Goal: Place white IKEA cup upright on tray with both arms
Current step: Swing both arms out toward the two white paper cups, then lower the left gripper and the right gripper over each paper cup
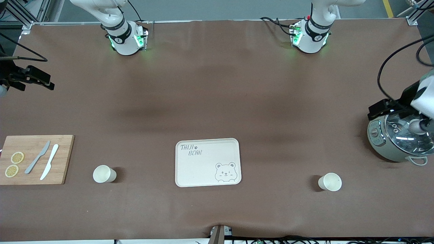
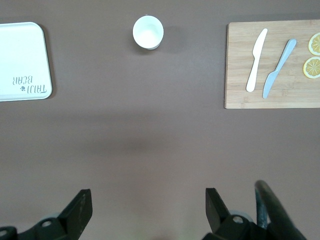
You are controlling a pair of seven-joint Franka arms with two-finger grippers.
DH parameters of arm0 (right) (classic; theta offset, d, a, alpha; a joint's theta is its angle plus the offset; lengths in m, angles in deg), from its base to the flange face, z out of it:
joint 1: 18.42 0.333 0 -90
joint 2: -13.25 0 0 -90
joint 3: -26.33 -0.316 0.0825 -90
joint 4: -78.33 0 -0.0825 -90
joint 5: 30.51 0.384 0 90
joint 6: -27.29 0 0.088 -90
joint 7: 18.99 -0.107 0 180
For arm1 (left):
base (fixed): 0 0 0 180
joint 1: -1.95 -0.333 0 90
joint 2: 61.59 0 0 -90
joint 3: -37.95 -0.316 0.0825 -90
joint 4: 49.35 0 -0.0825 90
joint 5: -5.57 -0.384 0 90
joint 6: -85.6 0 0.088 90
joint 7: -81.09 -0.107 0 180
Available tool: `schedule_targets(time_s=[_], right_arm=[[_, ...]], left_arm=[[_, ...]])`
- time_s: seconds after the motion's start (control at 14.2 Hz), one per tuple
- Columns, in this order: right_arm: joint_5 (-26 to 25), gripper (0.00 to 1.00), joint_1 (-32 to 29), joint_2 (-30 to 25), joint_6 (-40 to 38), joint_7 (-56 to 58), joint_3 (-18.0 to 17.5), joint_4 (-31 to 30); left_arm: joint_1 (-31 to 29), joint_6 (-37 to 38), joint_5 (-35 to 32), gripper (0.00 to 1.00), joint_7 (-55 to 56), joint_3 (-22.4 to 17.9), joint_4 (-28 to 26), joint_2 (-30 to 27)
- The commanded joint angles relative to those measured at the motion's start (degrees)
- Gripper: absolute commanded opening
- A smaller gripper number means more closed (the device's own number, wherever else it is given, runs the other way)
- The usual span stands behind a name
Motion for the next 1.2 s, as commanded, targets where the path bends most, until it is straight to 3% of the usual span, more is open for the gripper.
schedule_targets(time_s=[0.0, 0.49, 0.78, 1.13], right_arm=[[-0.9, 1.00, -0.3, -0.3, 0.4, -0.7, -0.5, -0.2], [1.4, 1.00, -2.6, 10.0, 2.8, -0.2, -0.3, 3.4], [3.0, 1.00, -2.9, 17.4, 10.6, 3.1, -0.3, 3.6], [4.2, 1.00, -2.8, 22.2, 18.4, 3.6, -0.3, 3.5]], left_arm=[[0.2, -2.6, 0.8, 1.00, 0.2, 0.1, 1.0, 4.0], [-0.8, -11.8, 0.6, 1.00, 0.0, 0.1, 1.0, 14.1], [-1.8, -19.5, 0.5, 1.00, -1.1, 0.0, 1.0, 19.8], [-4.1, -27.7, 0.4, 1.00, -1.3, 0.0, 1.0, 25.7]])
